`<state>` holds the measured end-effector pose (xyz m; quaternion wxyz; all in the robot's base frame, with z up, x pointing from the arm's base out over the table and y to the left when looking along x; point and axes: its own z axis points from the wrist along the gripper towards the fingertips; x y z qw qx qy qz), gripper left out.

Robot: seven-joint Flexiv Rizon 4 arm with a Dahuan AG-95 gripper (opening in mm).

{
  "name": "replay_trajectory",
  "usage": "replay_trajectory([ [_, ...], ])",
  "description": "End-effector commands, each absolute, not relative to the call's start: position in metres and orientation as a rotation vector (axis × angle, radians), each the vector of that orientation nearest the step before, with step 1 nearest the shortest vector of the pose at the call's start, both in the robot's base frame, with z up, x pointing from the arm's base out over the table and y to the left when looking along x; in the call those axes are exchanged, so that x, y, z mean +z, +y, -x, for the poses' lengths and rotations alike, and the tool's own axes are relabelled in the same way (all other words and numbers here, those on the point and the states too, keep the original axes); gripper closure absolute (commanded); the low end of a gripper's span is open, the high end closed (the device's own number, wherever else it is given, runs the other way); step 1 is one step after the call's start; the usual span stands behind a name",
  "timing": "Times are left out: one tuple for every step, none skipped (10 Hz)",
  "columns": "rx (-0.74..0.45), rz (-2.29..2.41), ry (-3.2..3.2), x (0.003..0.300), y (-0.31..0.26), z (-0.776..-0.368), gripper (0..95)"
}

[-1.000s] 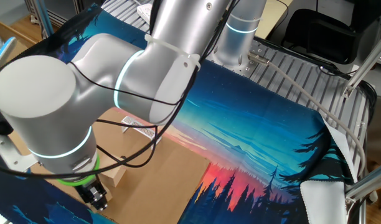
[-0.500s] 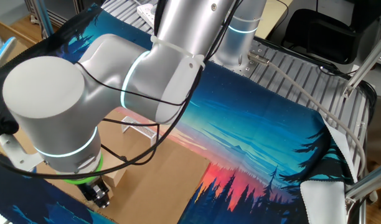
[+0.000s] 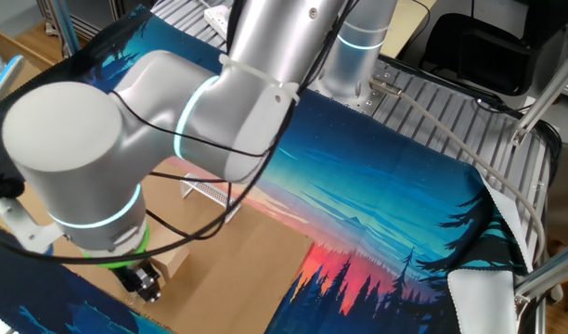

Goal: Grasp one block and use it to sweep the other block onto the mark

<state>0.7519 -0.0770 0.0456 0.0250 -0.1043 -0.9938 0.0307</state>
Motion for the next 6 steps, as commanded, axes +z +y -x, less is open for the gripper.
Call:
replay_trajectory([
  [0.093, 0.344, -3.078, 0.046, -0.076, -0.749, 95.0],
  [0.094, 0.362, -3.084, 0.042, -0.071, -0.744, 95.0],
  [0.095, 0.38, -3.087, 0.037, -0.067, -0.738, 95.0],
  [0.099, 0.385, -3.088, 0.036, -0.065, -0.734, 95.0],
  [0.099, 0.381, -3.086, 0.037, -0.065, -0.733, 95.0],
  [0.096, 0.372, -3.084, 0.039, -0.066, -0.733, 95.0],
])
